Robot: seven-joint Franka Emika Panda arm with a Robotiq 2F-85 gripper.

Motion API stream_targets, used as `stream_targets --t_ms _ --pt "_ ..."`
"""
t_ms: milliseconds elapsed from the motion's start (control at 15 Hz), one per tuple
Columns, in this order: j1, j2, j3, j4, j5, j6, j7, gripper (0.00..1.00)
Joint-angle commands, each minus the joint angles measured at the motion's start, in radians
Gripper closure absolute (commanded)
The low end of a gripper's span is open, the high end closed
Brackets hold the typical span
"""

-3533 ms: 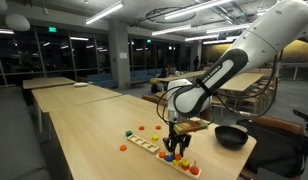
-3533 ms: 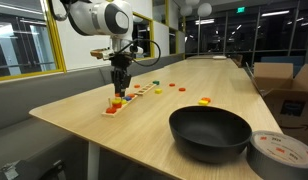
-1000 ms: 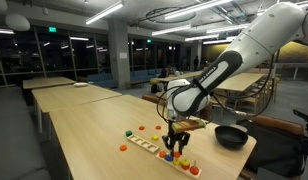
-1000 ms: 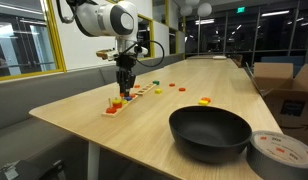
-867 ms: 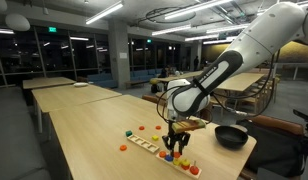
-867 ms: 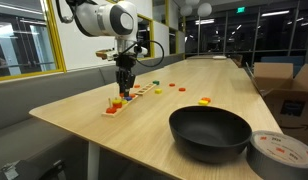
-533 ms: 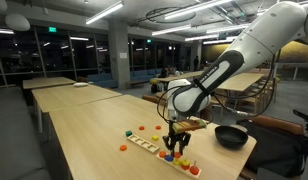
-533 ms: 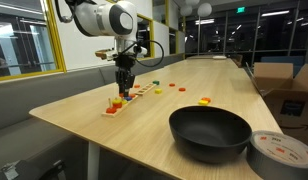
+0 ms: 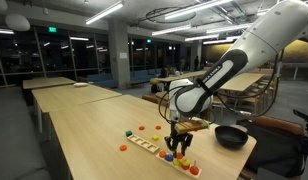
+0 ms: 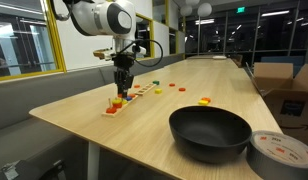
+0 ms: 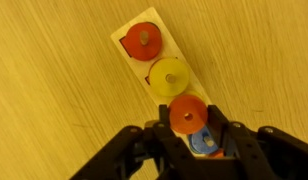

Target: Put the orange object in the middle position on the wooden board

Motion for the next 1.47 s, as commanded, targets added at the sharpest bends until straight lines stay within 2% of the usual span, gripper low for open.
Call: stream_targets --t_ms 0,667,1400 --pt "0.003 -0.035 0.011 -0.028 0.010 0.000 0.007 0.74" --pt "0.009 -0.010 0.027 -0.003 0.008 -0.006 0.007 0.74" --pt "-0.001 0.009 0.013 0.016 0.006 -0.003 0.009 0.74"
